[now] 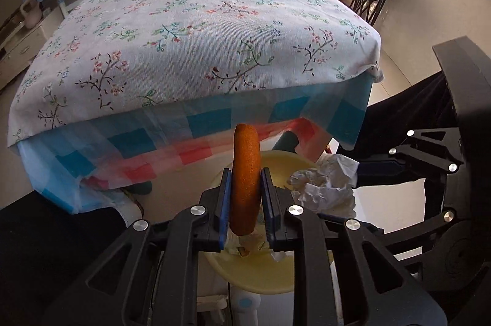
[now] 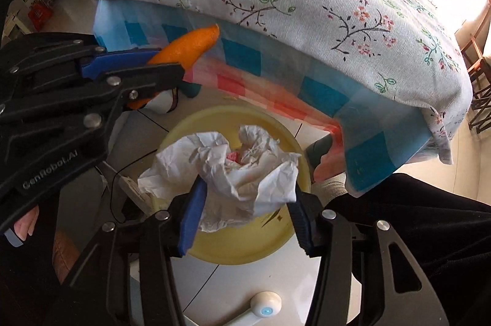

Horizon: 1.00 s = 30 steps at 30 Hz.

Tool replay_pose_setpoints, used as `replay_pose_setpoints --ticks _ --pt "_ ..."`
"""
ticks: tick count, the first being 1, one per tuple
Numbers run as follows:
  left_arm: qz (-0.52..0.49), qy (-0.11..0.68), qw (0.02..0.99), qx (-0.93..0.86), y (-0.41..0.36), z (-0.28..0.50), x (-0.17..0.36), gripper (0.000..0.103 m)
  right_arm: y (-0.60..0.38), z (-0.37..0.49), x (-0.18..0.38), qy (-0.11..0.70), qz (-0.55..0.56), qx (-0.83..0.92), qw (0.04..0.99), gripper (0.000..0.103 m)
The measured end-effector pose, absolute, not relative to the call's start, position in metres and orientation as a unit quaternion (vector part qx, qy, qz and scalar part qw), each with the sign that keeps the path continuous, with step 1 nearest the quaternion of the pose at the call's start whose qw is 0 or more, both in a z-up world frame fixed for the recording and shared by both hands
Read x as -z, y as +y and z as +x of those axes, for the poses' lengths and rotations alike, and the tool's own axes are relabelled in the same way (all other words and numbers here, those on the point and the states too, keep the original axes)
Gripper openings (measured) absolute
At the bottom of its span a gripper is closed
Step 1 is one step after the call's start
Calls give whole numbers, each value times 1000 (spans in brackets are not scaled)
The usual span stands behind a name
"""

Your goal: Collect trash

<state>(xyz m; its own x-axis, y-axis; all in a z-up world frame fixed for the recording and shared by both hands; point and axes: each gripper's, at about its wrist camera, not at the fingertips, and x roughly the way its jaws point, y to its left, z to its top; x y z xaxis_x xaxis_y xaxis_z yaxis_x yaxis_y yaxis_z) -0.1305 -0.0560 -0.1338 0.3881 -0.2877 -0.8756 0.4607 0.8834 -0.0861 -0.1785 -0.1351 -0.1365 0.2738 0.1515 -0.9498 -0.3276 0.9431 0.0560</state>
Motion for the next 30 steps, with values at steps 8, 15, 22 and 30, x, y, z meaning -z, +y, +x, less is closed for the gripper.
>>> replay_pose_setpoints --ticks 8,15,22,30 --pt "63 488 849 192 -34 -135 122 60 -139 -186 128 570 -81 -114 809 81" --pt "7 348 929 128 -5 -154 66 88 -148 -194 90 500 -64 -63 861 89" --pt "-16 241 968 75 7 -176 19 96 -142 -217 37 369 -67 -16 927 95" --pt "-23 183 983 18 14 -194 -19 96 -148 -229 7 297 -30 30 954 95"
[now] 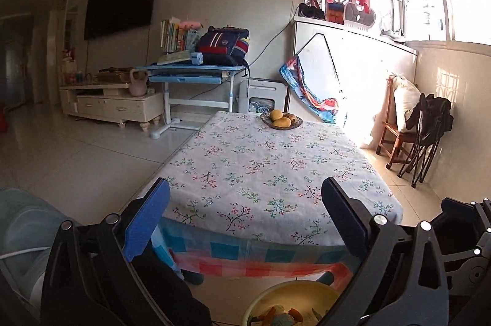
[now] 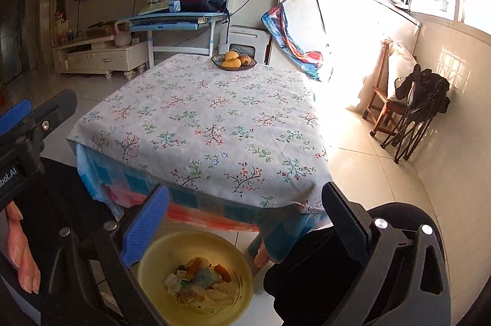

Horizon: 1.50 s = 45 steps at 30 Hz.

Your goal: Collect trash

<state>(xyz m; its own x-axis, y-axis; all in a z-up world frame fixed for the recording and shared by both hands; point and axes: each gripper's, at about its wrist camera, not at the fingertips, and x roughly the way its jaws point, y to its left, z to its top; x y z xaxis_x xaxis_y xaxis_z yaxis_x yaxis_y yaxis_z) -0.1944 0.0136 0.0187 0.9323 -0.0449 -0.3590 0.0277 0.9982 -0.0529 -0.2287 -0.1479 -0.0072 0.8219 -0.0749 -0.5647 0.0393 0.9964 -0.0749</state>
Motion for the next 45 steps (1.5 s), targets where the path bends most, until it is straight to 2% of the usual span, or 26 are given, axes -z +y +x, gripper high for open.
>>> replay_pose_setpoints --ticks 7,16,45 --pt "-33 182 983 -15 37 -210 -33 96 -145 -234 -2 267 -23 45 962 95" --pt "-28 212 976 -25 33 -204 -20 96 -132 -237 -4 249 -29 32 967 95" --pt "10 219 975 -31 12 -194 -16 96 -136 -235 -1 253 -32 31 967 95"
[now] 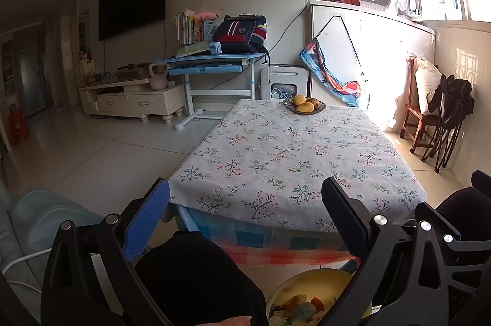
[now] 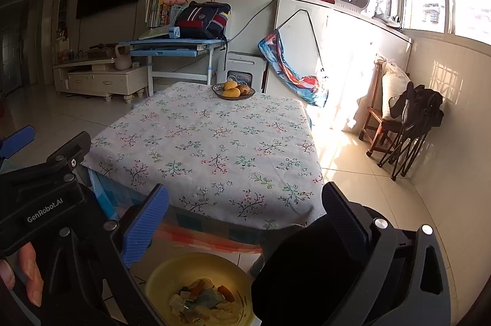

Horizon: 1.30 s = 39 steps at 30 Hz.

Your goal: Collect trash

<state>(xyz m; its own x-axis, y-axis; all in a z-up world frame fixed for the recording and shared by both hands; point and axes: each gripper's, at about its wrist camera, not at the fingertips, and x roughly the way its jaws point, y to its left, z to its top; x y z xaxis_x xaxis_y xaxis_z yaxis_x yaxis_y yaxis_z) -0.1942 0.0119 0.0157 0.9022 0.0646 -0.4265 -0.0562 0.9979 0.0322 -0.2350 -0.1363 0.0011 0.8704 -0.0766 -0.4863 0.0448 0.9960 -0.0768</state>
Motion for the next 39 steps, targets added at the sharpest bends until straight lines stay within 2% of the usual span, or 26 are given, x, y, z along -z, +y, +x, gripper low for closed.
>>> replay_pose_setpoints --ticks 39 --pt "9 208 977 -38 18 -211 -21 96 -140 -231 0 259 -29 28 965 96"
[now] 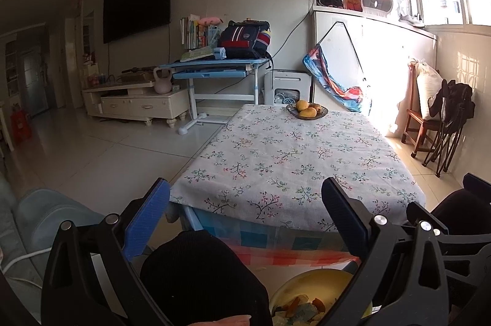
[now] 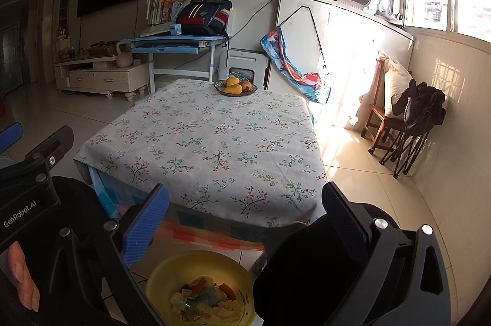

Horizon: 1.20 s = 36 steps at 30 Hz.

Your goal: Collect trash

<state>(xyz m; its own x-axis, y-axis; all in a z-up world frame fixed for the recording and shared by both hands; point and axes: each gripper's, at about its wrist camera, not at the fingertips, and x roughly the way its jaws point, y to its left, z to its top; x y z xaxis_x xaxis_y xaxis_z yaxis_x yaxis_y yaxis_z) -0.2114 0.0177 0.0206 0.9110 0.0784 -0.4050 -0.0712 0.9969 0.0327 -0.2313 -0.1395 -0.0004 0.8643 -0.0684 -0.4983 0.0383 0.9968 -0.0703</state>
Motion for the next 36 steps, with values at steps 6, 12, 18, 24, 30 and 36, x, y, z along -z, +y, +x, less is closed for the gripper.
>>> replay_pose_setpoints --ticks 6,12,18,24,30,36 --pt "19 208 977 -37 14 -212 -21 96 -140 -231 1 260 -26 27 965 96" --pt "16 210 977 -36 16 -211 -22 96 -140 -231 0 260 -25 27 965 95" --pt "12 212 977 -36 18 -209 -21 96 -141 -230 0 260 -26 26 965 95" --pt "13 212 976 -36 18 -209 -21 96 -141 -230 0 261 -26 26 965 96" --pt "12 213 976 -36 18 -209 -21 96 -141 -230 0 261 -27 26 965 96" --pt "13 213 976 -36 18 -209 -21 96 -140 -230 0 261 -27 26 965 96"
